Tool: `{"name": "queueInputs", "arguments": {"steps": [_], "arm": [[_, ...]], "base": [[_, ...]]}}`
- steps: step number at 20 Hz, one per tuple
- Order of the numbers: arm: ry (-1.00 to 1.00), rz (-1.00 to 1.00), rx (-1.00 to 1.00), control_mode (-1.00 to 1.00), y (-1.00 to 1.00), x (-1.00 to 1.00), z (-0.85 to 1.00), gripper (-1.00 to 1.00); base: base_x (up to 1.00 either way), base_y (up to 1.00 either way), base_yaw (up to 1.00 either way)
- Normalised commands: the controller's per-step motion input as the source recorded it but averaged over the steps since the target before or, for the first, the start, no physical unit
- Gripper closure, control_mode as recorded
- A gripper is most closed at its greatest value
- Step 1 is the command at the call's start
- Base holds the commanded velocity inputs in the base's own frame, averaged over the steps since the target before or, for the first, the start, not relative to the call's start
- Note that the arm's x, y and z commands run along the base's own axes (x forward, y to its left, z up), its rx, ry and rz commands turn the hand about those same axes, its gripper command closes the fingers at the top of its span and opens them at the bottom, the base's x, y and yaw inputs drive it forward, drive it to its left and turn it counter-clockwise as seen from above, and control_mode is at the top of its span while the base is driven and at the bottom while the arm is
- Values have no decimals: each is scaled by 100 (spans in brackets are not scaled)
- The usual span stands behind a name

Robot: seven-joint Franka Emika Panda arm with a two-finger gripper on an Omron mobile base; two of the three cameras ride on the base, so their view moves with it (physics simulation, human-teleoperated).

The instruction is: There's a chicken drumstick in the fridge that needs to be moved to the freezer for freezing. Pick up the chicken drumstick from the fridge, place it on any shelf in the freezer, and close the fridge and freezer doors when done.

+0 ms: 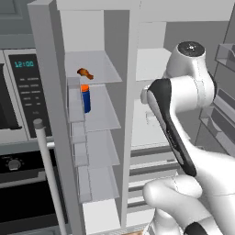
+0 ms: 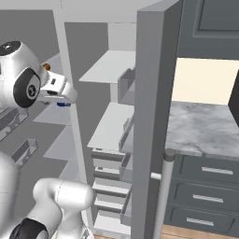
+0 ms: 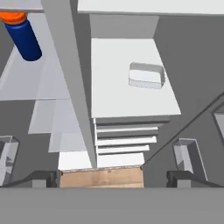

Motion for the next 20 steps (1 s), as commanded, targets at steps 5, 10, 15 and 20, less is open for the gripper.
{"name": "queueInputs", "arguments": {"steps": [5, 10, 15, 20], "arm": [[0, 0, 6, -100, -20, -80, 6, -100], [-1, 0, 0, -100, -26, -43, 2, -100], [-1, 0, 0, -100, -4, -24, 0, -100], [-2, 0, 0, -100, -11, -29, 0, -100]], "base": [[0, 0, 0], [0, 0, 0], [0, 0, 0], [0, 0, 0]]}}
